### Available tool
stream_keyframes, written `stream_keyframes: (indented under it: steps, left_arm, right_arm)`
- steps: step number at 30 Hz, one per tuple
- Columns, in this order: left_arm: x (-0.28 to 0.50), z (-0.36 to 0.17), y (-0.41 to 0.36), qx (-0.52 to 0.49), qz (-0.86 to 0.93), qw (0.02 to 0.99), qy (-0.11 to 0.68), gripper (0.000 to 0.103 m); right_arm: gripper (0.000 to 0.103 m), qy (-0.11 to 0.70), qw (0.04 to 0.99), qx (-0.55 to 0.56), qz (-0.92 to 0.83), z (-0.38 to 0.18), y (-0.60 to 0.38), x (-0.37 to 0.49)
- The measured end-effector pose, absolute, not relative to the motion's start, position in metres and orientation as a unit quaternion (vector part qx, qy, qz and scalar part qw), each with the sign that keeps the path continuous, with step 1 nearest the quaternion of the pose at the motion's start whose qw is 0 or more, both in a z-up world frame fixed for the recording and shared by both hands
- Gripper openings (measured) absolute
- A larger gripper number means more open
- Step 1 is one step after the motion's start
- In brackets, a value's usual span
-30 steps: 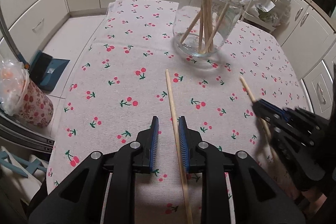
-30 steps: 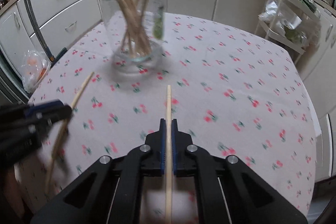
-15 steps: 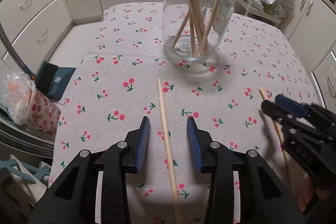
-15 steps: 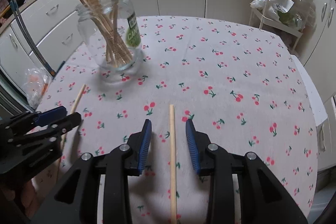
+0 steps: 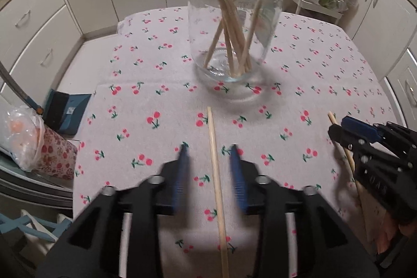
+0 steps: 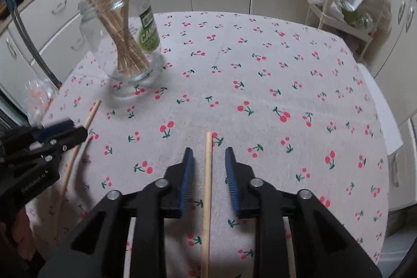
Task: Organize utensils
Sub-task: 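Close the right gripper on the last loose wooden stick, then lift both held sticks up and over the glass jar opening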
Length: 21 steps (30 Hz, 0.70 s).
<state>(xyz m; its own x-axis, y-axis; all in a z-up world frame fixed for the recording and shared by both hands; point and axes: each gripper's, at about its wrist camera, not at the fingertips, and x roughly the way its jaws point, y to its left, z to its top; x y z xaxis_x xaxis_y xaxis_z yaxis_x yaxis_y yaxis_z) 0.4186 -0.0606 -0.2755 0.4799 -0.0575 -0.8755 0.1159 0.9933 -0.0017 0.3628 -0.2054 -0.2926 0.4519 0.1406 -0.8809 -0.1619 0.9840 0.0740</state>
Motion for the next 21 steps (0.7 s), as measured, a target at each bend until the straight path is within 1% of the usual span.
stream_keyframes:
  steps: [1,2,3,4,5,6,7,10,13,17,21]
  left_arm:
    - [0.420,-0.277,-0.061,0.032,-0.049,0.859,0.509,0.037]
    - [0.422,-0.279,-0.062,0.034,-0.048,0.857,0.511,0.037]
    - [0.423,-0.282,-0.064,0.040,-0.047,0.857,0.512,0.037]
    - [0.422,-0.282,-0.066,0.047,-0.045,0.860,0.507,0.035]
    - [0.422,-0.282,-0.068,0.050,-0.049,0.861,0.503,0.023]
    - [0.421,-0.282,-0.071,0.050,-0.054,0.862,0.502,0.017]
    - [0.420,-0.282,-0.075,0.056,-0.053,0.863,0.500,0.005]
    - [0.415,-0.280,-0.081,0.061,-0.056,0.866,0.493,0.004]
    - [0.405,-0.270,-0.082,0.057,-0.054,0.877,0.474,0.004]
    - [0.389,-0.244,-0.081,0.053,-0.053,0.896,0.438,0.004]
    - [0.369,-0.212,-0.081,0.042,-0.055,0.917,0.392,0.004]
  right_arm:
    - [0.026,0.515,0.852,-0.015,0.089,-0.293,-0.204,0.362]
    - [0.022,0.515,0.852,-0.015,0.092,-0.293,-0.203,0.361]
    - [0.015,0.514,0.852,-0.018,0.096,-0.293,-0.202,0.361]
    - [0.011,0.512,0.853,-0.020,0.098,-0.293,-0.200,0.360]
    - [0.006,0.511,0.854,-0.018,0.099,-0.293,-0.199,0.359]
    - [0.006,0.507,0.856,-0.016,0.097,-0.292,-0.199,0.358]
    - [0.006,0.507,0.856,-0.003,0.097,-0.293,-0.201,0.357]
    - [0.006,0.515,0.848,0.069,0.106,-0.293,-0.216,0.358]
    - [0.006,0.505,0.845,0.128,0.120,-0.287,-0.226,0.349]
    - [0.006,0.469,0.856,0.172,0.129,-0.266,-0.230,0.329]
    - [0.006,0.417,0.873,0.212,0.137,-0.237,-0.234,0.307]
